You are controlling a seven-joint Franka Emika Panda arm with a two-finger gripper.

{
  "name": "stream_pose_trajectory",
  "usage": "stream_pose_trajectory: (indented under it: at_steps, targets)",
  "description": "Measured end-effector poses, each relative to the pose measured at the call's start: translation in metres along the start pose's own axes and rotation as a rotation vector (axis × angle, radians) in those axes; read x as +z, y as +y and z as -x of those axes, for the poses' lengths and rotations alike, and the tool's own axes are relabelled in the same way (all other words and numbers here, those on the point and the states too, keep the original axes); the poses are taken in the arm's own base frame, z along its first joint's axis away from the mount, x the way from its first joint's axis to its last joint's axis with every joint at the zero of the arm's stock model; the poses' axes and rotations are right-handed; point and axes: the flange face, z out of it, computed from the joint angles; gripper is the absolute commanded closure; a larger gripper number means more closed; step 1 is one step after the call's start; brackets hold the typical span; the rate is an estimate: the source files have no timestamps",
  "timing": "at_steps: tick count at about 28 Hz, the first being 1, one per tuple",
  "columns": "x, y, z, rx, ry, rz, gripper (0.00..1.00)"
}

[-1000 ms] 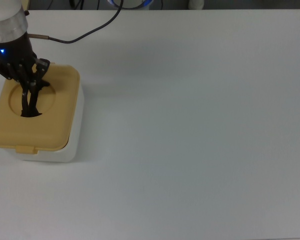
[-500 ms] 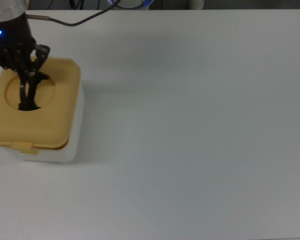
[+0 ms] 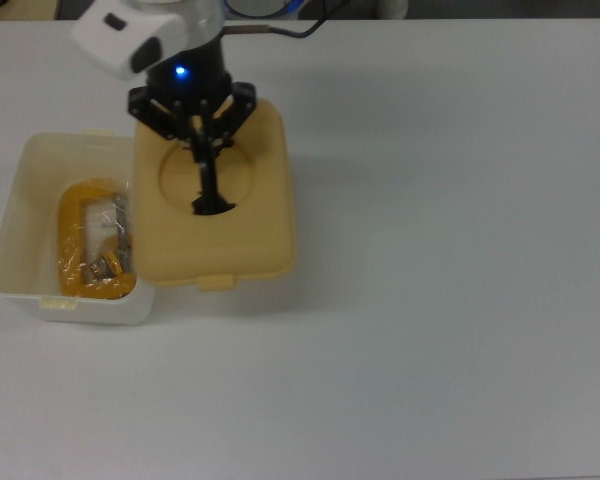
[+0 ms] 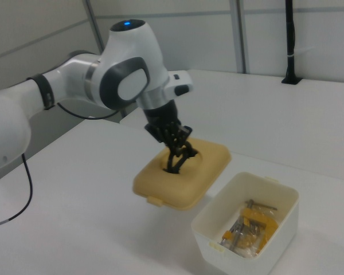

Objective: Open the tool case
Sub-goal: 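Lift the tan lid by its handle off the white case, then move the held lid beside the case and lower it onto the table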

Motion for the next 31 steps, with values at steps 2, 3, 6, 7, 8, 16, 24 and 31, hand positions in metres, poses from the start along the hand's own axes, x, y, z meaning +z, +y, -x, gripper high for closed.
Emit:
stream_pose_trajectory:
  at_steps: [2, 3, 6, 7, 8, 16, 24, 31]
  targets:
    - [0.0, -0.013, 0.003, -0.01, -0.023, -0.005, 1.0]
    - [0.002, -0.023, 0.006, -0.012, -0.037, -0.007, 1.0]
    - [0.011, -0.042, 0.01, -0.008, -0.06, -0.011, 1.0]
    - [0.016, -0.048, 0.012, -0.008, -0.071, -0.012, 1.0]
    - [0.023, -0.056, 0.014, -0.01, -0.084, -0.013, 1.0]
    - [0.077, -0.106, 0.019, -0.031, -0.043, 0.0, 1.0]
    - [0.129, -0.134, 0.031, -0.027, -0.009, 0.004, 1.0]
    - [0.153, -0.144, 0.029, -0.017, -0.011, 0.0, 1.0]
